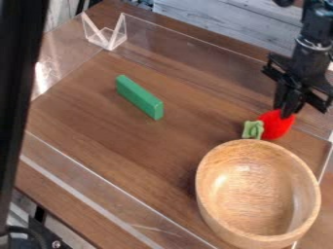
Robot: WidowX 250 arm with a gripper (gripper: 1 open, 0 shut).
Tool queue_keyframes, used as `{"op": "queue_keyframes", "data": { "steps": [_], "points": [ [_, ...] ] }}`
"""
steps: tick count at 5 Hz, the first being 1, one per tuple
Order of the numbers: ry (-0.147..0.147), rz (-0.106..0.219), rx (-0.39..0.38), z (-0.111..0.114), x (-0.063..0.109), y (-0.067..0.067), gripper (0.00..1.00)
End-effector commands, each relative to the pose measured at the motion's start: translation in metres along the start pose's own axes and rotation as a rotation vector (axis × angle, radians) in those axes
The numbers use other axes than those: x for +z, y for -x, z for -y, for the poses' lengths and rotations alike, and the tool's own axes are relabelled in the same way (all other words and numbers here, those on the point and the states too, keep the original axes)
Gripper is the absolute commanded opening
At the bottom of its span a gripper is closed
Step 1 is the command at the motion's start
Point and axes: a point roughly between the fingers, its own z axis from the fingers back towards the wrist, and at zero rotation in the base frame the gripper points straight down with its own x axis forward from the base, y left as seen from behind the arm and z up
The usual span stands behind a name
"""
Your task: Move the red object to the right side of the table
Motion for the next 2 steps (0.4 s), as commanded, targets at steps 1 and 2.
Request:
{"op": "queue_keyframes", "data": {
  "steps": [1,2],
  "points": [
    [-0.029,0.035,-0.008,0.003,0.018,-0.008,0.0],
    [-0.041,0.01,0.019,-0.001,0.005,-0.006,0.0]
  ]
}}
